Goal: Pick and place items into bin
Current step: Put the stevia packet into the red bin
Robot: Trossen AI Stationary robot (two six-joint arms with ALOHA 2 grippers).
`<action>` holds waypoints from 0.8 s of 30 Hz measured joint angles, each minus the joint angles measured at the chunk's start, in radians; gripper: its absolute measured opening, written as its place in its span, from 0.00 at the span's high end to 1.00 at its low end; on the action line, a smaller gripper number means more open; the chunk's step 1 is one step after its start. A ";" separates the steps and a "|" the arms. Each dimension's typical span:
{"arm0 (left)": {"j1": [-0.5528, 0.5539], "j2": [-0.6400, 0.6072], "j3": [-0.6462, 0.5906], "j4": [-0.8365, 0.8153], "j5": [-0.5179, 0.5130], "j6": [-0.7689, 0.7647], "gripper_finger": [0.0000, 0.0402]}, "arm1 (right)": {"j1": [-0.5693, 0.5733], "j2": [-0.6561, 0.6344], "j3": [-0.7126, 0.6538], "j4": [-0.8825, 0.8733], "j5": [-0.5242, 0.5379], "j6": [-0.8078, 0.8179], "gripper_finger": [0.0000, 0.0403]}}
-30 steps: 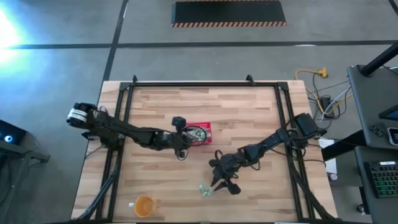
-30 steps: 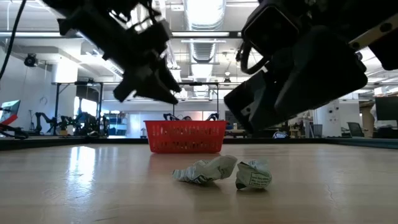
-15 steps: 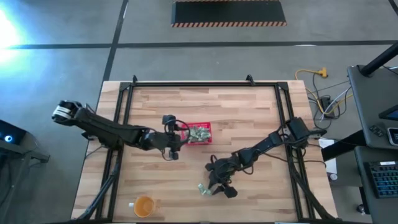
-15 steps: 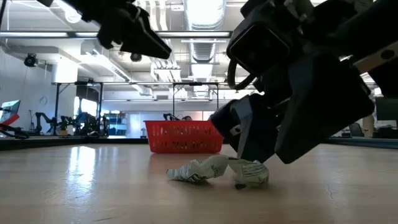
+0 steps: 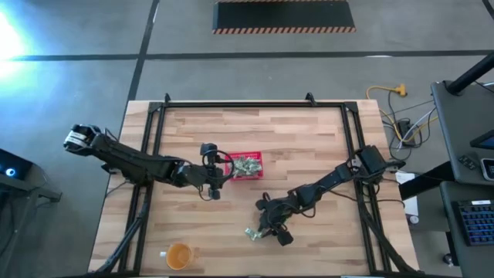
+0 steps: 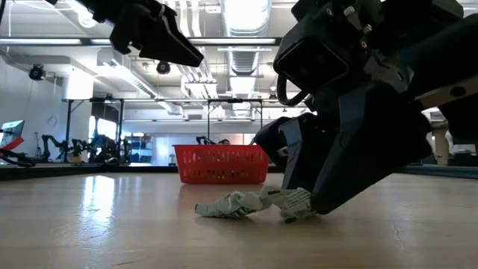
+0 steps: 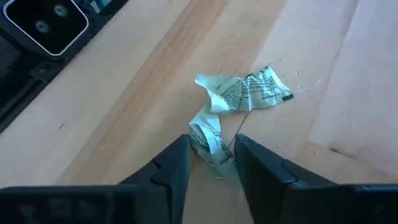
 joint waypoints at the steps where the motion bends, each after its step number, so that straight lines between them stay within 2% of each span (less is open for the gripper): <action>1: -0.001 0.000 0.000 0.000 0.000 0.000 0.49 | 0.000 0.000 0.000 -0.001 0.003 -0.002 0.72; 9: -0.005 0.000 0.002 0.000 0.000 0.001 0.49 | -0.001 -0.016 -0.002 -0.037 0.005 -0.010 0.92; 17: -0.011 -0.005 0.003 -0.001 0.000 0.002 0.49 | 0.000 -0.147 -0.006 -0.262 0.018 -0.016 0.97; 20: -0.011 -0.008 0.003 -0.001 0.000 0.003 0.49 | 0.002 -0.224 -0.005 -0.354 0.094 -0.018 0.97; 24: -0.012 -0.016 0.003 -0.007 0.000 0.002 0.49 | 0.002 -0.317 -0.006 -0.434 0.250 -0.068 0.97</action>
